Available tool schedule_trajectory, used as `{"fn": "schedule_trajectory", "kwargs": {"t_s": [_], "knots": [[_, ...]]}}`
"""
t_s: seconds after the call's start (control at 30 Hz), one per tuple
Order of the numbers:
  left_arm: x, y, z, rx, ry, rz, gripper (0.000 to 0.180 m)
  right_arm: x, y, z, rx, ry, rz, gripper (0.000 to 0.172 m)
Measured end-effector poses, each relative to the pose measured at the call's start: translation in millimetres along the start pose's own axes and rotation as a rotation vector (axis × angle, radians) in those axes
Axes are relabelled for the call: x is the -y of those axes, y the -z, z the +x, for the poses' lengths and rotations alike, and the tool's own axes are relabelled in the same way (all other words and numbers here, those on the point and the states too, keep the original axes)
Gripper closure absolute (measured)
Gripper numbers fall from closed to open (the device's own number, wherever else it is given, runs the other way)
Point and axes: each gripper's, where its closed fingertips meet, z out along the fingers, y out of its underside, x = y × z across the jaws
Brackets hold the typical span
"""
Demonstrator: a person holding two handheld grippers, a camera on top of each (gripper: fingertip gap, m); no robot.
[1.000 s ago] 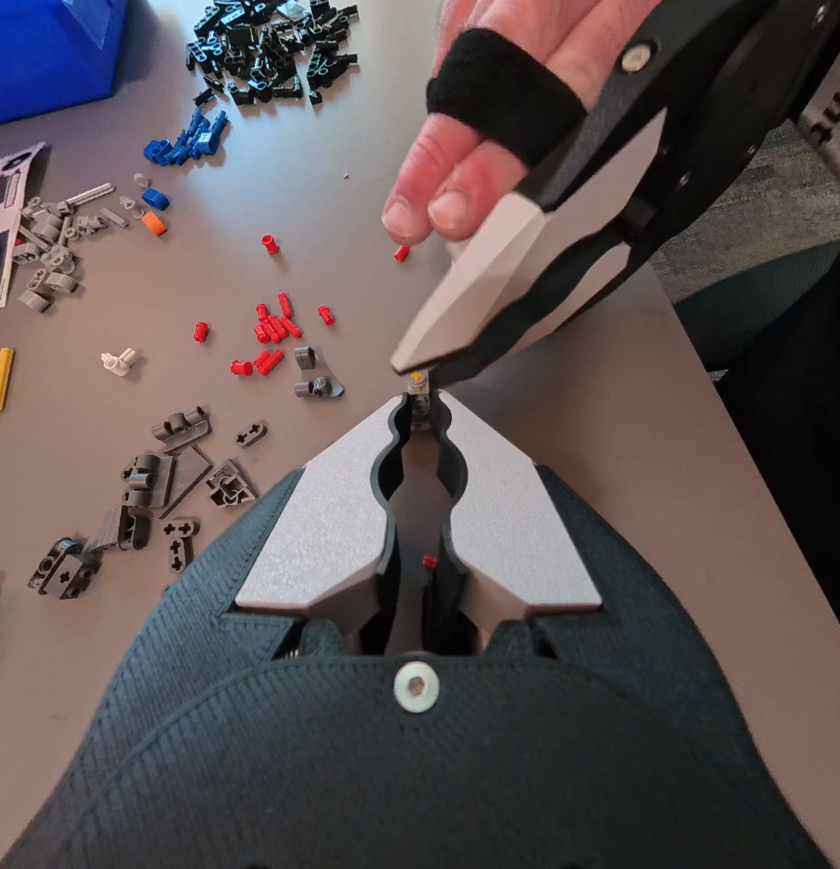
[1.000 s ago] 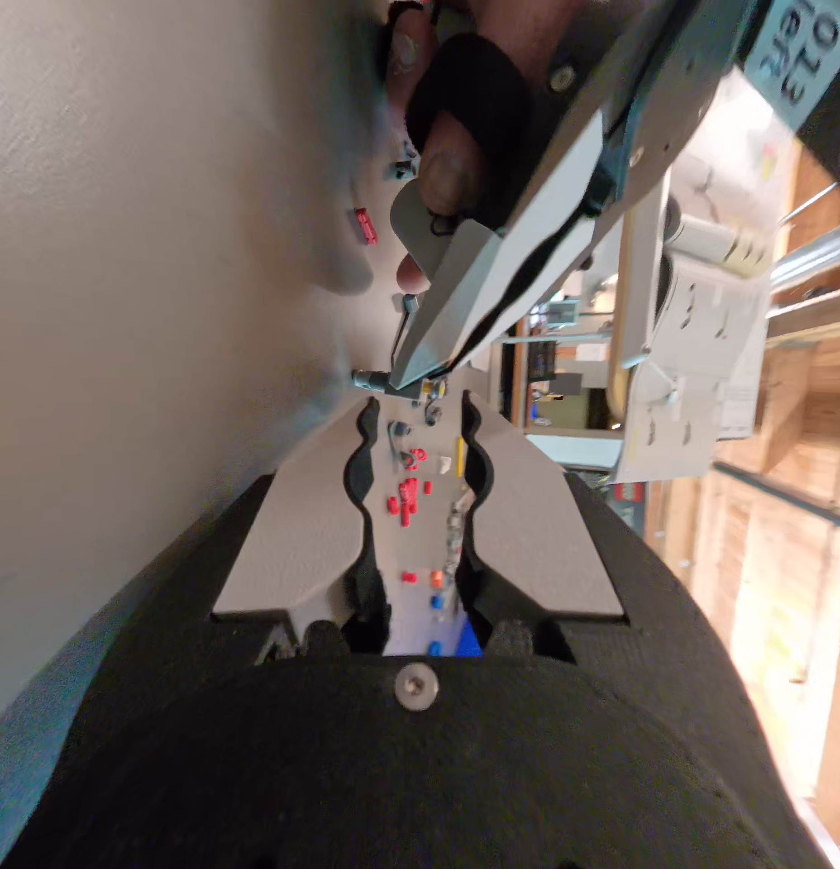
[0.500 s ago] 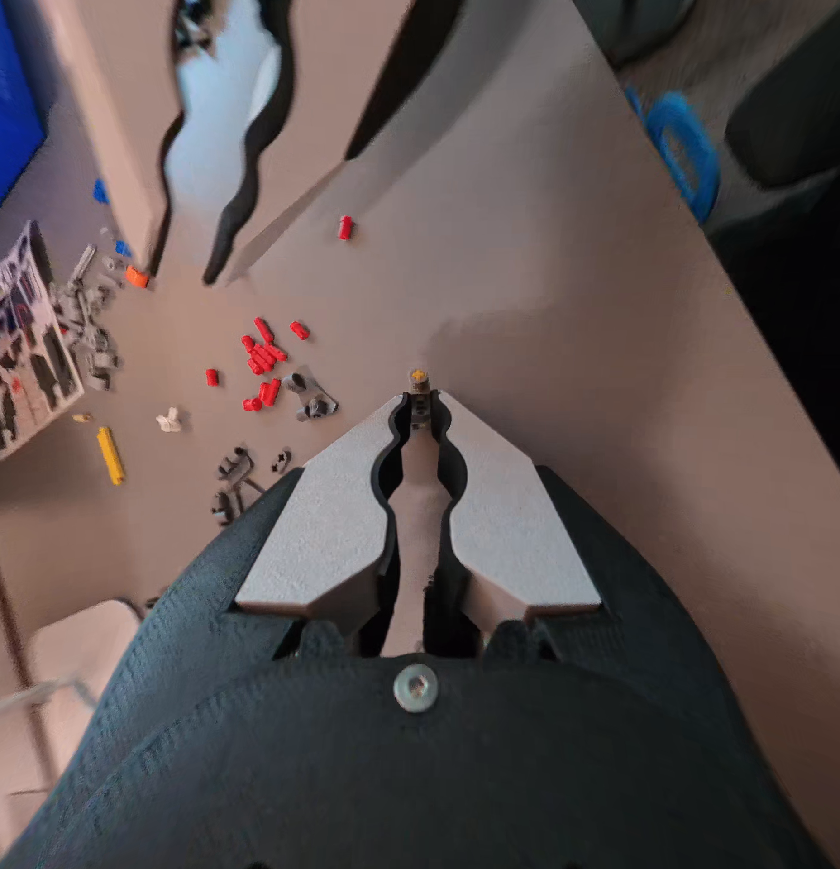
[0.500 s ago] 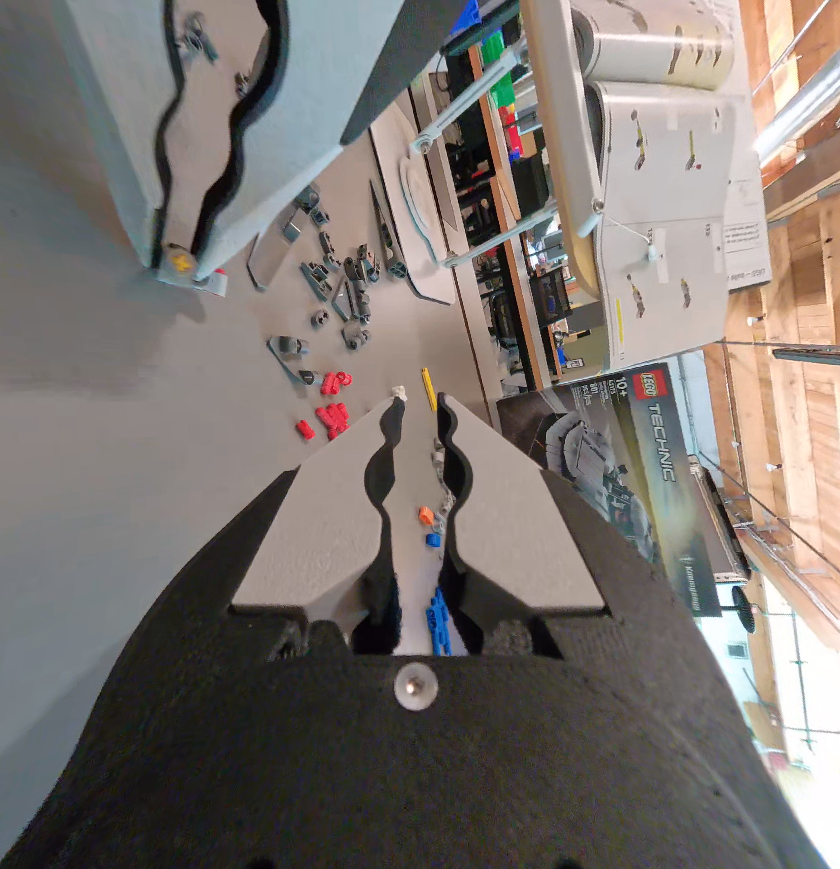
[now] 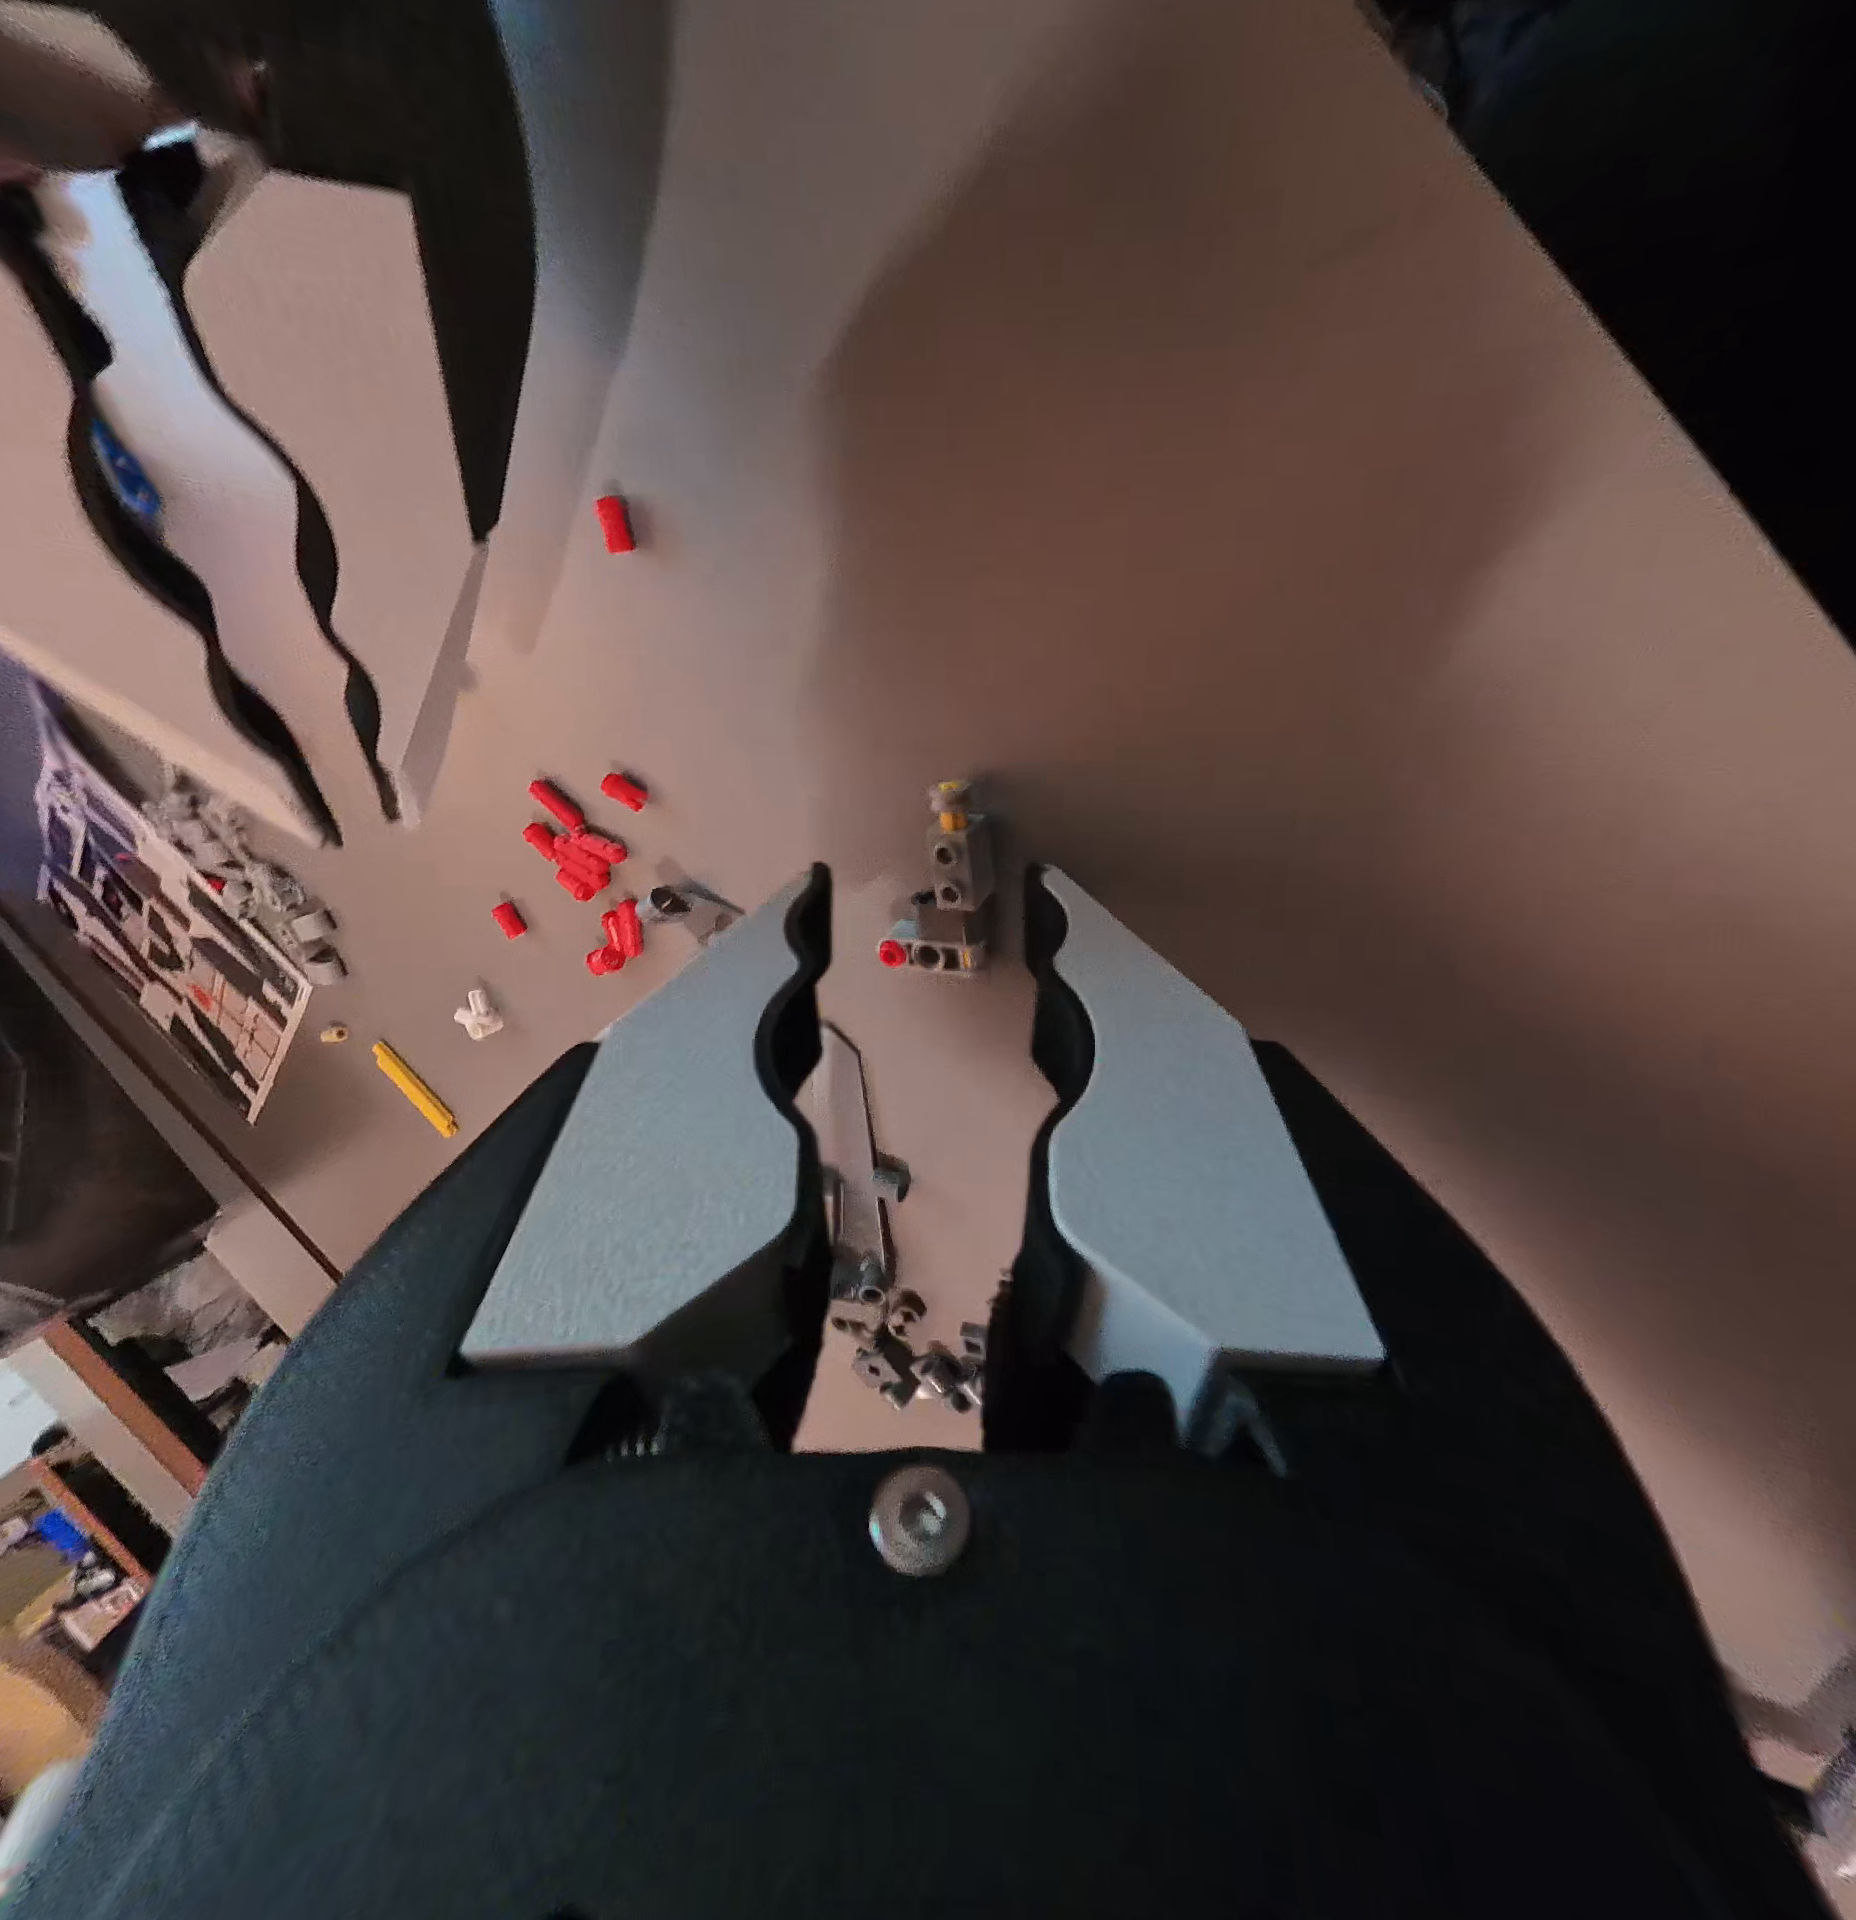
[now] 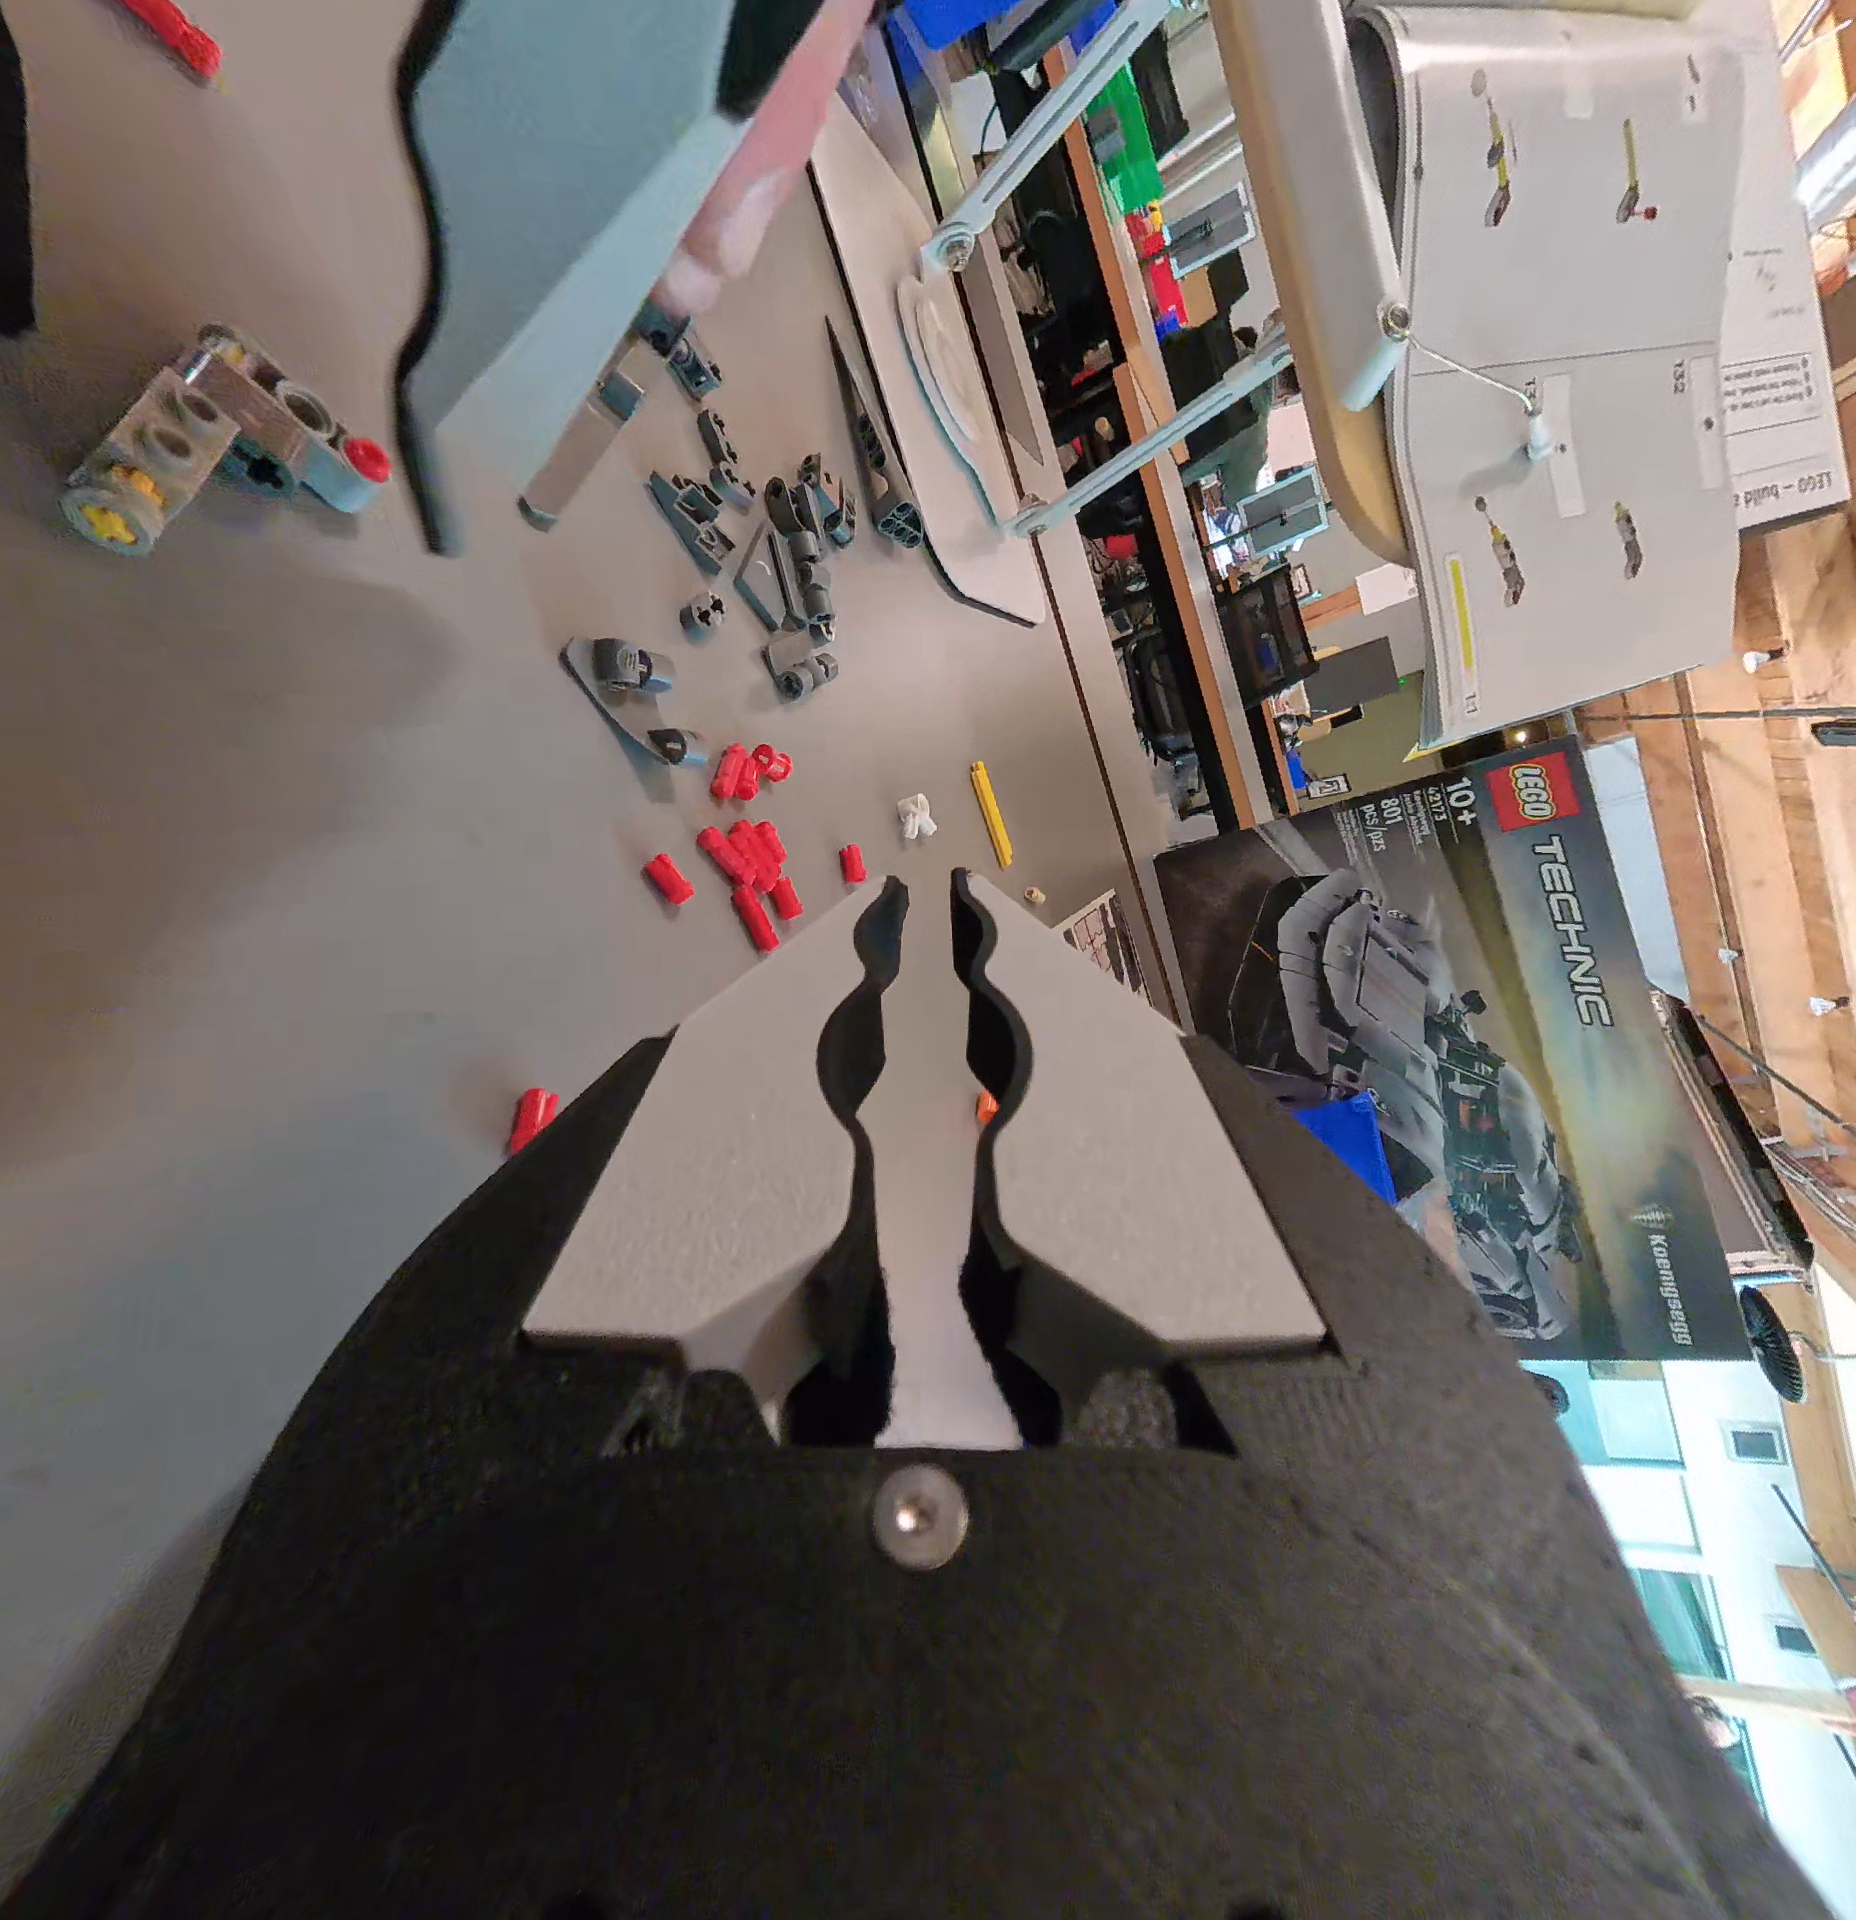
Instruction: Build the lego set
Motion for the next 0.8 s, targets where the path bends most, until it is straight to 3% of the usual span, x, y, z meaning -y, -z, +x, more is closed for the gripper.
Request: {"fn": "schedule_trajectory", "kwargs": {"t_s": [0.23, 0.43, 0.6, 0.8], "knots": [[-18, 24, 4, 0.097, 0.151, 0.041, 0.136, 6, 7, -1, 0.053, -0.049, 0.057, 0.168], [-51, 45, 18, 0.192, 0.293, 0.037, 0.140, 33, 19, -38, 0.425, -0.068, 0.146, 0.162], [-69, 55, 32, 0.239, 0.364, 0.069, 0.146, 62, 25, -47, 0.649, 0.070, 0.182, 0.162], [-82, 60, 40, 0.274, 0.403, 0.106, 0.148, 73, 7, -58, 0.874, 0.213, 0.145, 0.160]]}}
